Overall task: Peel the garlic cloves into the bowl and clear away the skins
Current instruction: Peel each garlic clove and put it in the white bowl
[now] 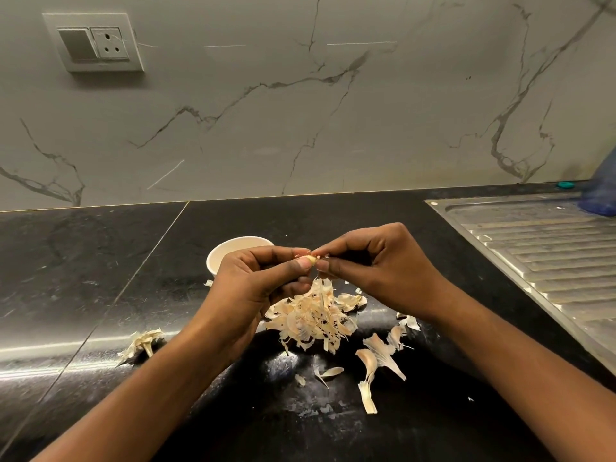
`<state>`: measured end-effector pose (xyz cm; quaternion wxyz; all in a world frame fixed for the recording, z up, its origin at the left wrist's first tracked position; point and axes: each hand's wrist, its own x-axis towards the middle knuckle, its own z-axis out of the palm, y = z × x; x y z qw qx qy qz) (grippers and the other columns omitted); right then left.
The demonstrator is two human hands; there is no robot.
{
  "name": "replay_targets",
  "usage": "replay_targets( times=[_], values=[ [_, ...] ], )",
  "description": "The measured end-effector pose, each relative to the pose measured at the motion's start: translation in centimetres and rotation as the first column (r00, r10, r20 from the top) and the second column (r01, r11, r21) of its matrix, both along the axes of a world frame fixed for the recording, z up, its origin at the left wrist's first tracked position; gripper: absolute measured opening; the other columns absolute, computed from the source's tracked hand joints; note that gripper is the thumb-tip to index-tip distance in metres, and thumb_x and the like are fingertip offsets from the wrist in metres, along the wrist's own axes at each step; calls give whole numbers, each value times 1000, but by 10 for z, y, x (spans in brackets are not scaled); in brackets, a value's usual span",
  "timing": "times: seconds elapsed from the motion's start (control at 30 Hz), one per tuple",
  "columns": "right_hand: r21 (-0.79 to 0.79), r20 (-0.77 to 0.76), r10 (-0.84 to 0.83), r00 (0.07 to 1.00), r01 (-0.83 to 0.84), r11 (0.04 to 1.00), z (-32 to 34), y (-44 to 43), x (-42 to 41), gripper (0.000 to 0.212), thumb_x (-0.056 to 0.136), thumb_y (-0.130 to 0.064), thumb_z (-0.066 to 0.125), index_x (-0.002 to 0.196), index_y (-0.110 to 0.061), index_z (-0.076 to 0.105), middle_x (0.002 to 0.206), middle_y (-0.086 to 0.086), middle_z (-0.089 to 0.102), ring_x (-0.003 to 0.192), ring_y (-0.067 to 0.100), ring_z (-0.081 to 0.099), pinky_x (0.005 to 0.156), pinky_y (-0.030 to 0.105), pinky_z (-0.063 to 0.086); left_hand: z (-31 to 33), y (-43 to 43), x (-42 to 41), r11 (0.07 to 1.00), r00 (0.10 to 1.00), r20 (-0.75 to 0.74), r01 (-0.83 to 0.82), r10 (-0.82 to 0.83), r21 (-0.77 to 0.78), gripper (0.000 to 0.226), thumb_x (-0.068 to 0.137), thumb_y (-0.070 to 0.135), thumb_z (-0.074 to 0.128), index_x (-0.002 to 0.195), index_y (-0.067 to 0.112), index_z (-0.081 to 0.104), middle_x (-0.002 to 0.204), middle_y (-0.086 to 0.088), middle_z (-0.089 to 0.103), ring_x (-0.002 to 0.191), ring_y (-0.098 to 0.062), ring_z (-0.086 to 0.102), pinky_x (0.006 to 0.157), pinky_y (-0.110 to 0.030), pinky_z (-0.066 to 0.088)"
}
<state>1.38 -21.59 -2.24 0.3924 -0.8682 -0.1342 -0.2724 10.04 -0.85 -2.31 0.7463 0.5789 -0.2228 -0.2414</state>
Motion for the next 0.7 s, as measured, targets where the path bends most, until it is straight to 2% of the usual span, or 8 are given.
replay_targets(
  times=[0.13,0.3,0.43,0.6,0.7],
  values=[
    [44,-15,28,1000,-27,999,1,-2,0,20,95,-14,76,113,-6,80,100,1,82,90,19,80,81,42,67,3,-1,-3,998,996,-72,43,-45,-38,24,75,5,75,98,-3,80,101,-24,77,76,-19,74,66,-22,62],
    [41,-35,31,999,-30,999,2,1,-1,16,102,-11,68,114,-6,76,96,2,78,85,23,77,76,42,66,6,0,-4,994,988,-125,78,-86,-70,26,75,4,74,99,-3,81,106,-27,75,78,-20,74,66,-22,62],
    [-32,-52,1,999,-3,999,0,6,2,11,106,-14,62,113,-10,70,93,-1,71,82,21,70,73,42,62,4,1,-3,992,986,-134,90,-101,-84,24,79,5,72,101,-2,81,105,-23,77,80,-21,74,70,-24,64],
    [-106,-68,9,998,-16,994,-1,7,3,9,108,-15,60,113,-12,67,90,-13,64,81,15,66,70,24,56,3,0,-2,992,986,-143,69,-83,-104,33,79,5,74,111,-6,76,113,-26,76,94,-28,77,82,-29,65],
    [-101,-90,18,996,-27,995,-1,8,3,8,108,-15,59,112,-14,66,90,-11,64,80,16,66,69,31,59,3,0,-3,994,990,-128,52,-65,-99,40,76,0,74,116,-7,73,113,-26,76,99,-32,77,83,-30,65]
  ],
)
